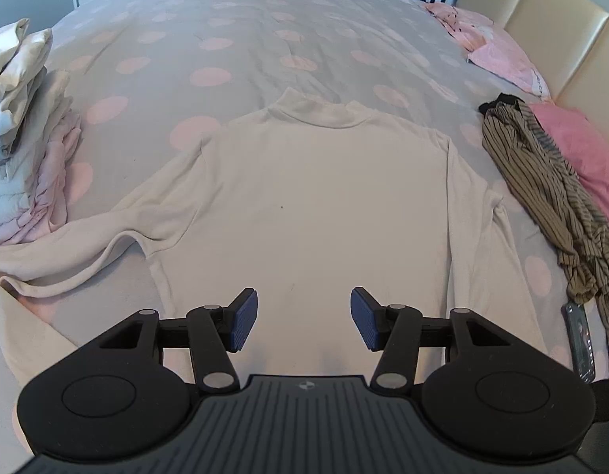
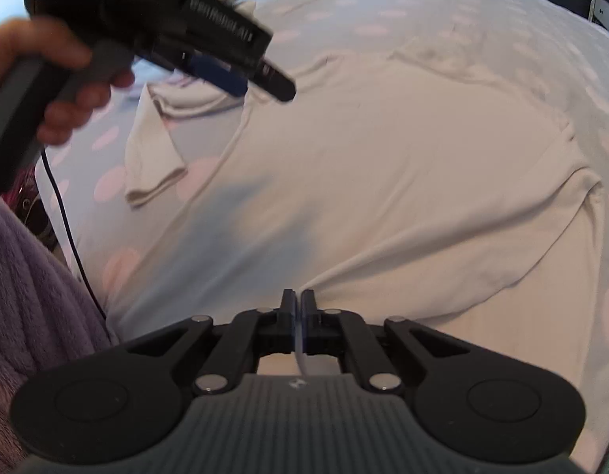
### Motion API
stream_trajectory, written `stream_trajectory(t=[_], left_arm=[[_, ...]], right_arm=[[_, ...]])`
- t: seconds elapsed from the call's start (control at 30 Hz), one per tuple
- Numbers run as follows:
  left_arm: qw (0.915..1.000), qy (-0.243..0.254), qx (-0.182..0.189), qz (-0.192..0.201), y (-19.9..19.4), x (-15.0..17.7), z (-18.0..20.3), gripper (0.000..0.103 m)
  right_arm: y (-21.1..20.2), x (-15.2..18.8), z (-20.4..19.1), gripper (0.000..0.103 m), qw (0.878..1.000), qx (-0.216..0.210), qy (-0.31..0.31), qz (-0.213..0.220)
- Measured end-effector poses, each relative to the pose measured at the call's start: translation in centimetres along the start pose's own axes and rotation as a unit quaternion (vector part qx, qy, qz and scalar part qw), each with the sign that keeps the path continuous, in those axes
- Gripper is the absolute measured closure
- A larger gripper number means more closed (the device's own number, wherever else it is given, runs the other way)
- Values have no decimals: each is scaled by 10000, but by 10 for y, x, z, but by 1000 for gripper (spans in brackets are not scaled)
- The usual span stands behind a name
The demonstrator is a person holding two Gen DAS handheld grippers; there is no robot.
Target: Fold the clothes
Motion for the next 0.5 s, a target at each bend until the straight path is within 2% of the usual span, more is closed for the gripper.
stream_trajectory(t=[0.13, 0.2, 0.27, 0.5], left_arm=[[9998, 121, 67, -130, 1, 11, 4, 53], [9995, 209, 141, -197, 2, 19, 8, 53], [9988, 331, 240, -267, 2, 29, 13, 53], [9938, 765, 677, -442, -2, 75, 41, 53]], right_arm=[[1, 9, -1, 77, 9999, 30, 95, 65], [-6, 10, 1, 73, 9996, 95, 174, 177], [-16, 13, 4, 64, 9991, 159, 146, 353], [-55, 28, 20, 48, 9948, 479, 136, 887]])
Point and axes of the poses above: each gripper's, at about its wrist camera, not at the fingertips, and y roughly the way its jaws point, z to its right, x to its underside, the point moved 6 cm from there along y, roughly the way its jaws point, and after that the axes turned 7 degrees about z, right-handed, at the moved point
